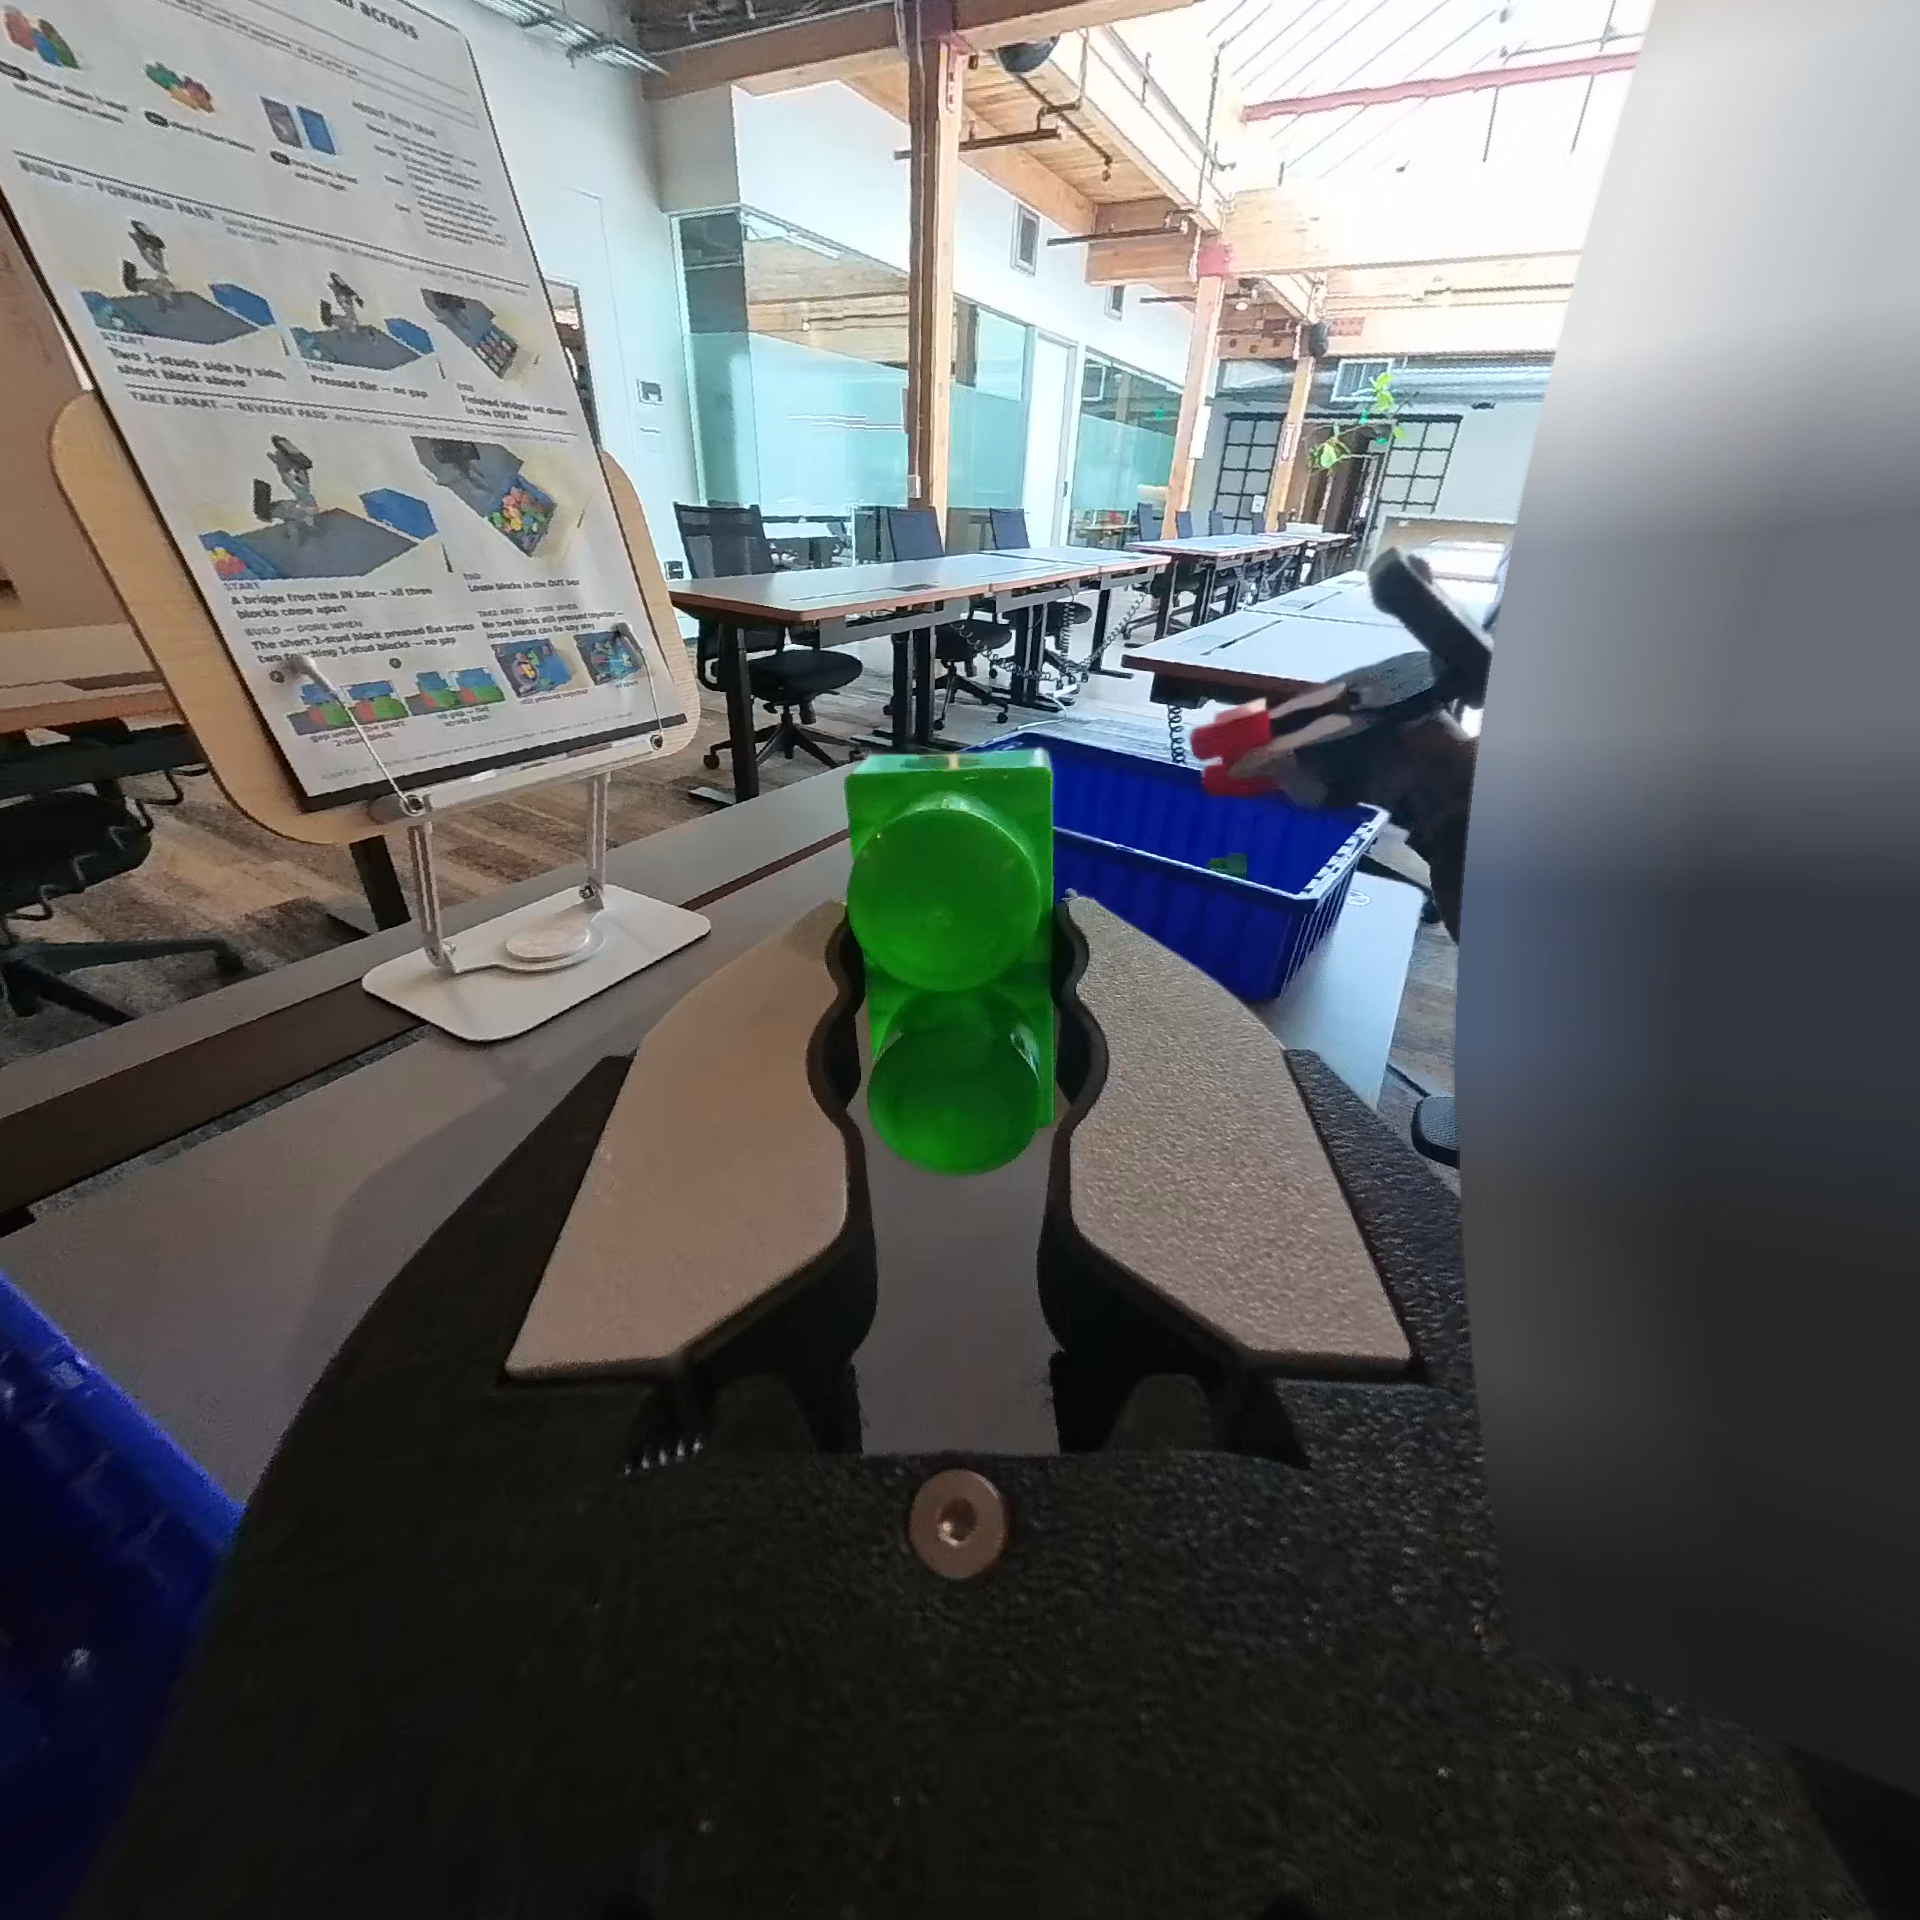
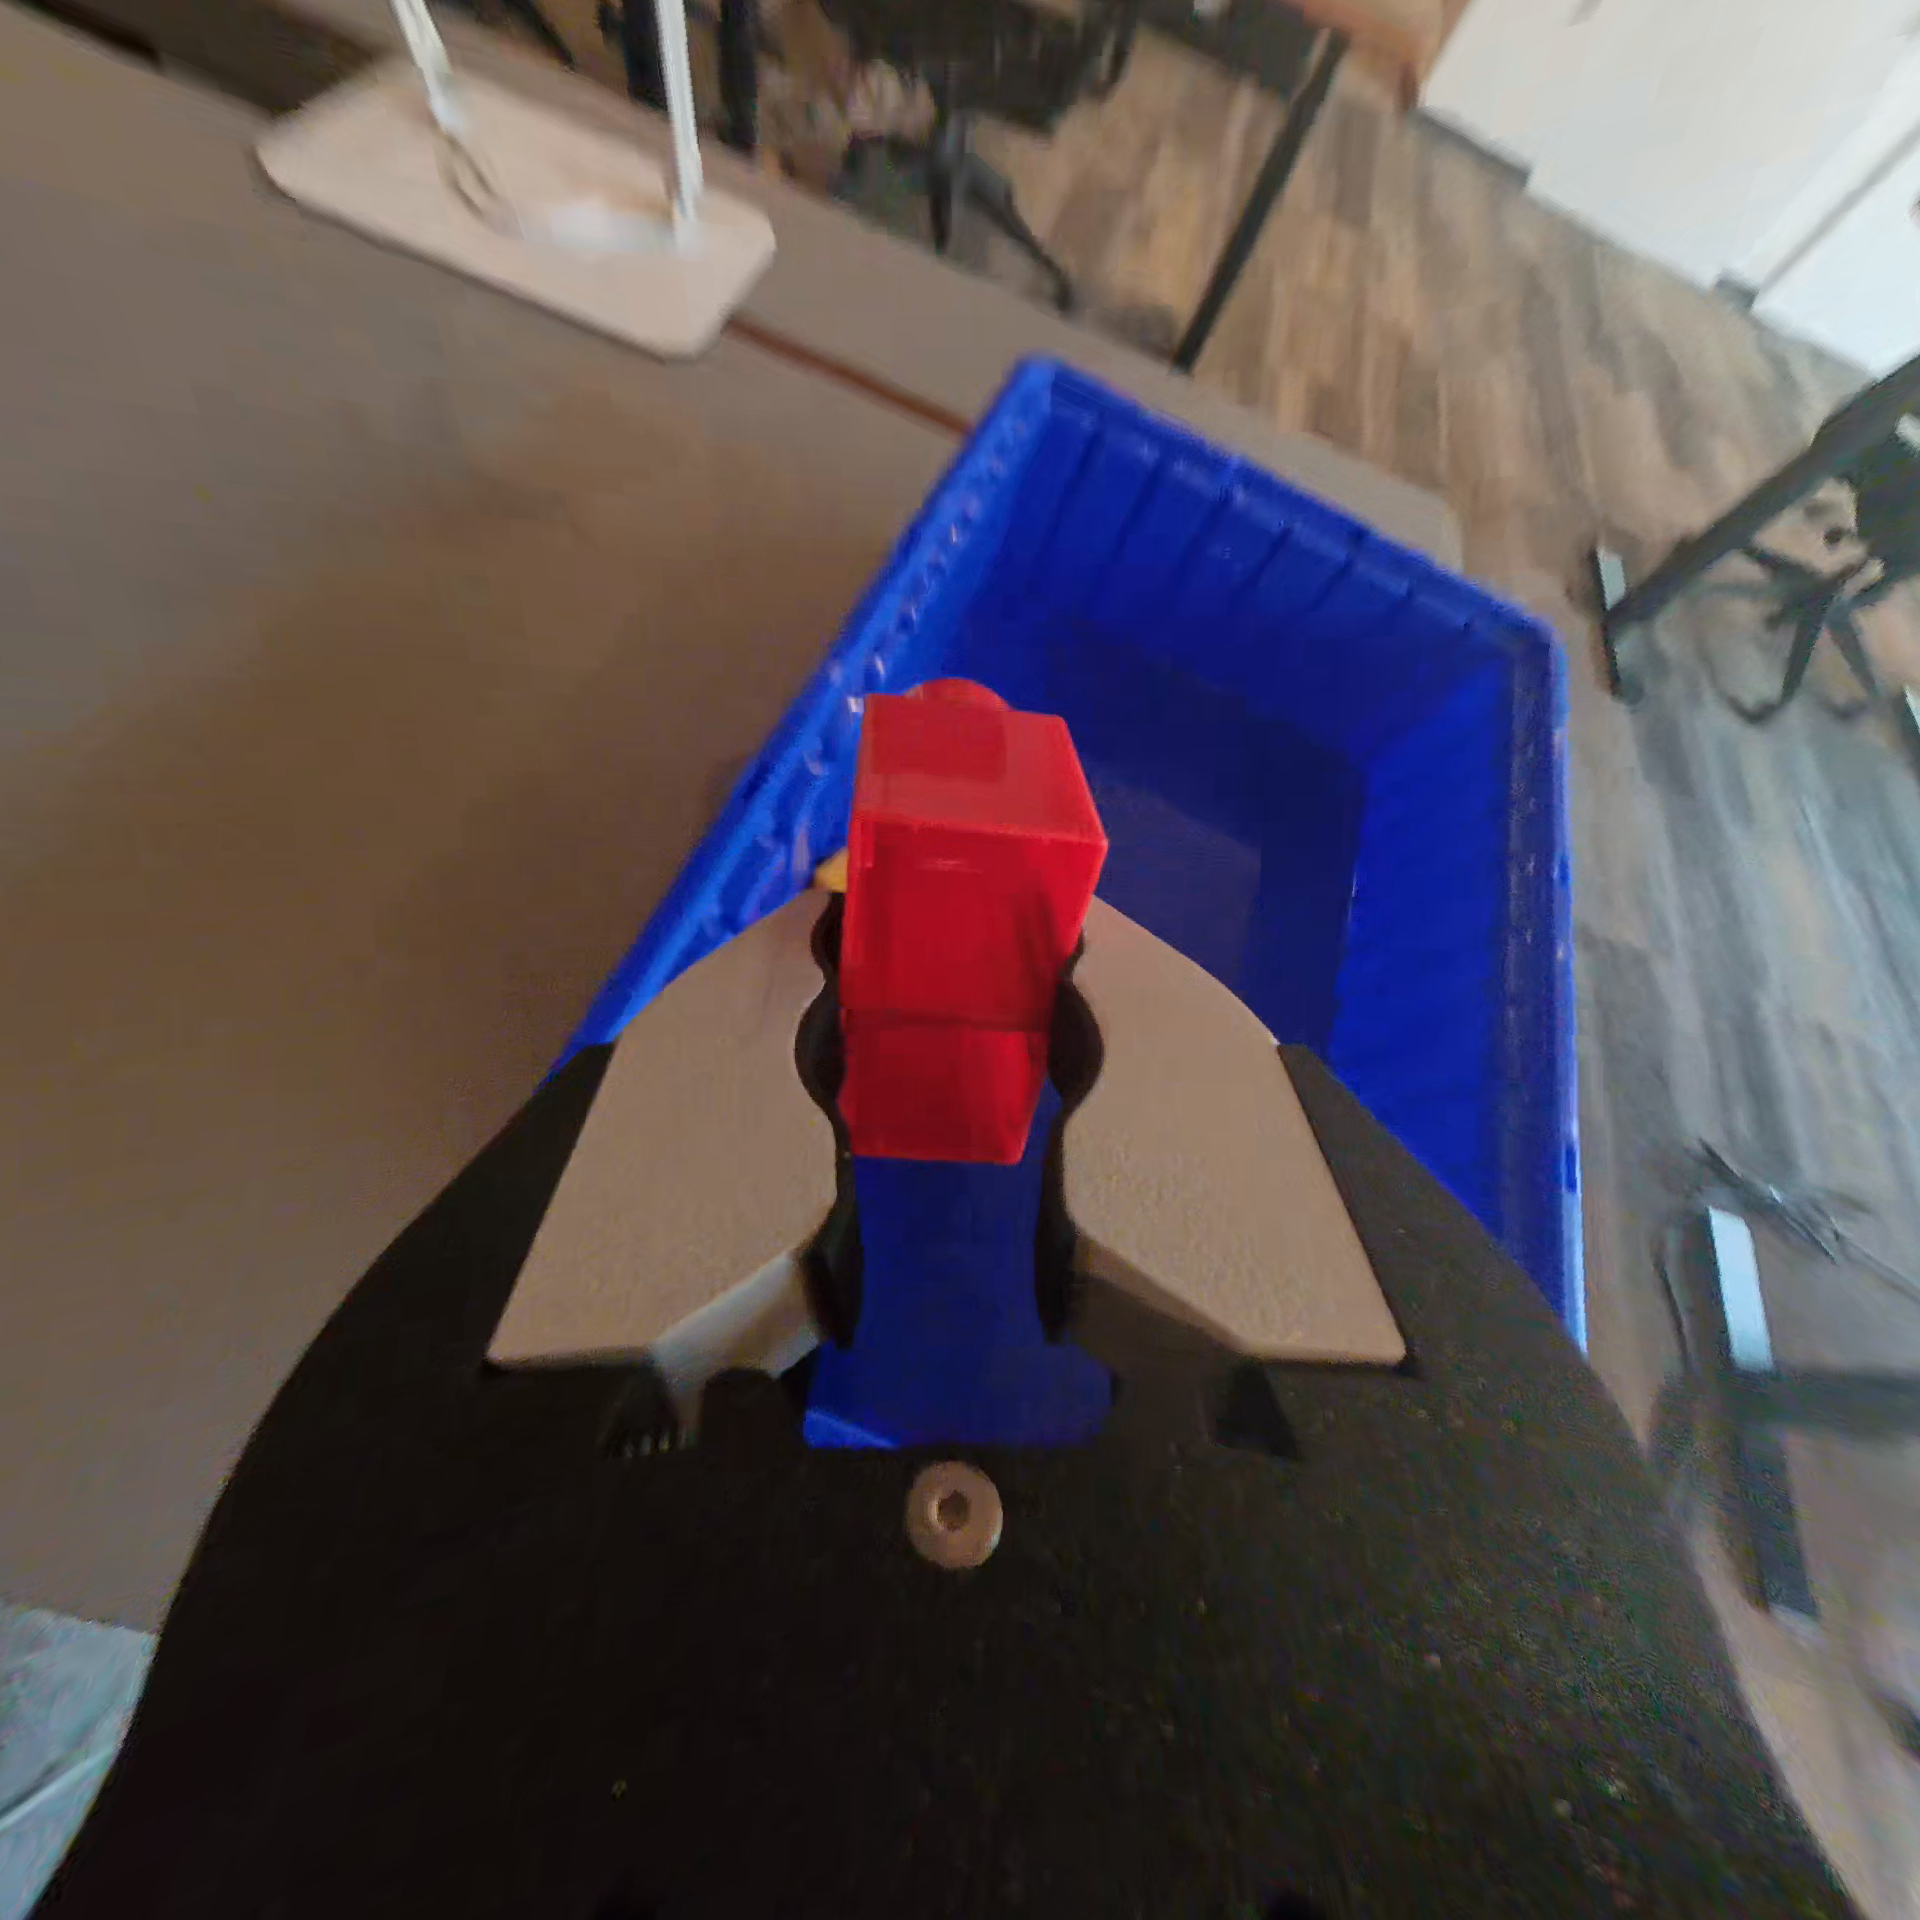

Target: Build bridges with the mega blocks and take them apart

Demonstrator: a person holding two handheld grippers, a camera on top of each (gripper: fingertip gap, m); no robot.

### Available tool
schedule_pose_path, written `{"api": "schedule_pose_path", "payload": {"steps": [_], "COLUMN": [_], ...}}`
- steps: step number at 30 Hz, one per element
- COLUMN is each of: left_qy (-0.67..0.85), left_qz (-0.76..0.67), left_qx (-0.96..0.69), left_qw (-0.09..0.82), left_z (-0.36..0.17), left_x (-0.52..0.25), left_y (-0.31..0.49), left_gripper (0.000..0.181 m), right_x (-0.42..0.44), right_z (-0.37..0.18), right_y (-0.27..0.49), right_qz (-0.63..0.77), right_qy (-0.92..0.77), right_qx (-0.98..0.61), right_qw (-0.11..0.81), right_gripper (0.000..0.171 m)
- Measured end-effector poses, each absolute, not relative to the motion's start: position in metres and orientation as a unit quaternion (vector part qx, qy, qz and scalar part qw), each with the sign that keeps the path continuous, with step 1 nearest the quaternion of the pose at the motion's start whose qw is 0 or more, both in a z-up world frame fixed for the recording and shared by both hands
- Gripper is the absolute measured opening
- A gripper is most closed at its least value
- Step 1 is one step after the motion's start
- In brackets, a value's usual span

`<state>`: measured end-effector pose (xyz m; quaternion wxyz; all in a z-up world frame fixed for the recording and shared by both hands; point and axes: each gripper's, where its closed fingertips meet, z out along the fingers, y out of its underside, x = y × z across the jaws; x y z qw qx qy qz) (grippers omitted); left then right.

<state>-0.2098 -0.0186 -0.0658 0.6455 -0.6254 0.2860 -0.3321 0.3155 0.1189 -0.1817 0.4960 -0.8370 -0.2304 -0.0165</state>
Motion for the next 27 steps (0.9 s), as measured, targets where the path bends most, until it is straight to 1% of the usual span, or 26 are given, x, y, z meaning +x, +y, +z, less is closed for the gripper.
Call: {"api": "schedule_pose_path", "payload": {"steps": [7, 15, 23, 24, 27], "left_qy": [0.284, 0.277, 0.279, 0.28, 0.281], "left_qz": [-0.317, -0.313, -0.311, -0.308, -0.306], "left_qx": [-0.637, -0.646, -0.648, -0.649, -0.65], "left_qw": [0.642, 0.639, 0.637, 0.636, 0.636], "left_z": [-0.07, -0.075, -0.076, -0.077, -0.077], "left_x": [-0.213, -0.219, -0.219, -0.219, -0.218], "left_y": [-0.017, -0.013, -0.013, -0.013, -0.014], "left_gripper": [0.034, 0.034, 0.034, 0.034, 0.034], "right_x": [0.335, 0.351, 0.357, 0.358, 0.362], "right_z": [-0.247, -0.278, -0.284, -0.284, -0.281], "right_y": [0.127, 0.124, 0.123, 0.124, 0.126], "right_qz": [-0.071, -0.088, -0.1, -0.106, -0.119], "right_qy": [-0.225, -0.201, -0.192, -0.191, -0.179], "right_qx": [-0.9, -0.93, -0.935, -0.934, -0.932], "right_qw": [0.367, 0.295, 0.282, 0.284, 0.293], "right_gripper": [0.037, 0.037, 0.038, 0.042, 0.065]}}
